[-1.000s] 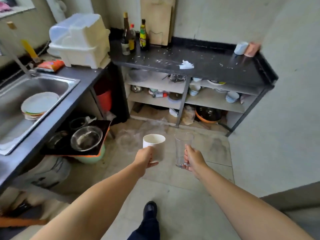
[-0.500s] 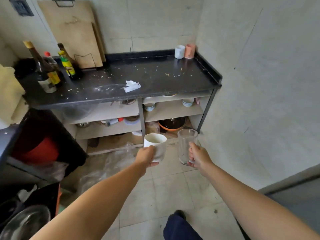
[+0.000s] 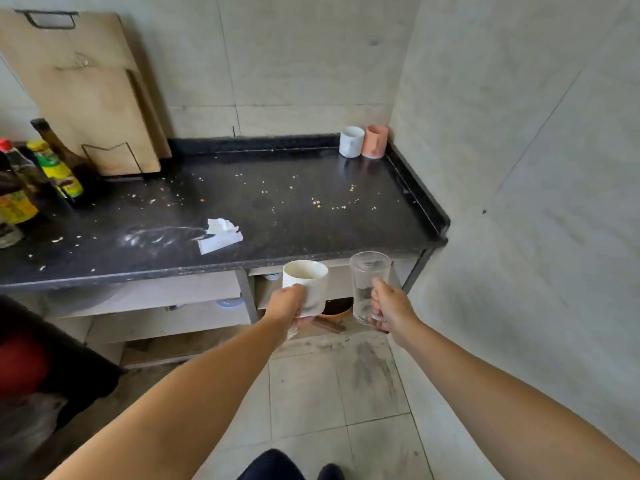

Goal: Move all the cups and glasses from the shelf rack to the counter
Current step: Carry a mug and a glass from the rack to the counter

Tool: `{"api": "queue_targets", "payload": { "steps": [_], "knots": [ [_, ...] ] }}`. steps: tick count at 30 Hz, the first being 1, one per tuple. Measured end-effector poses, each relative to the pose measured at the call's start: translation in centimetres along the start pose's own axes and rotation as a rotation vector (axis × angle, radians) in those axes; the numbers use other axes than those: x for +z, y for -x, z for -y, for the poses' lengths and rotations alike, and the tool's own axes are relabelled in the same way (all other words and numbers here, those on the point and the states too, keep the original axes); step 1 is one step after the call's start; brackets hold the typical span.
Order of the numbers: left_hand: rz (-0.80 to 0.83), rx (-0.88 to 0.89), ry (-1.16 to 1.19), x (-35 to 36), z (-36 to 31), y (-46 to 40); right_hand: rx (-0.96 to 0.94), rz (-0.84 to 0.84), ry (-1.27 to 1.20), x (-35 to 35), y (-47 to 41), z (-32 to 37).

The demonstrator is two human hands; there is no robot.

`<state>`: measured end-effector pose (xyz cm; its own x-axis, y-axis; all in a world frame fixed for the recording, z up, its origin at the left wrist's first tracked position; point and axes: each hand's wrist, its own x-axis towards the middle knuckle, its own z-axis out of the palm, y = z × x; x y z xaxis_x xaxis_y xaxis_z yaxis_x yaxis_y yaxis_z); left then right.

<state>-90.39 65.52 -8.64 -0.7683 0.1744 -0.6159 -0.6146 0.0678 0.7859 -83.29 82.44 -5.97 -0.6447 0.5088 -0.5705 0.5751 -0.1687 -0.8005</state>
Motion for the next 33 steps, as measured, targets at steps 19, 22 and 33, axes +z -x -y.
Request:
{"api": "queue_targets", "payload": {
  "steps": [19, 22, 33],
  "knots": [
    [-0.074, -0.015, -0.034, 4.7, -24.5, -30.4, 0.053, -0.002, -0.062, 9.6, -31.3, 22.6],
    [-0.095, -0.041, -0.026, 5.3, -26.6, -34.3, 0.063, 0.024, -0.061, 11.3, -35.1, 25.2],
    [-0.178, 0.027, 0.095, 9.6, -30.3, -45.6, -0.128, 0.042, -0.048, 16.7, -48.0, 30.6]
  ]
}}
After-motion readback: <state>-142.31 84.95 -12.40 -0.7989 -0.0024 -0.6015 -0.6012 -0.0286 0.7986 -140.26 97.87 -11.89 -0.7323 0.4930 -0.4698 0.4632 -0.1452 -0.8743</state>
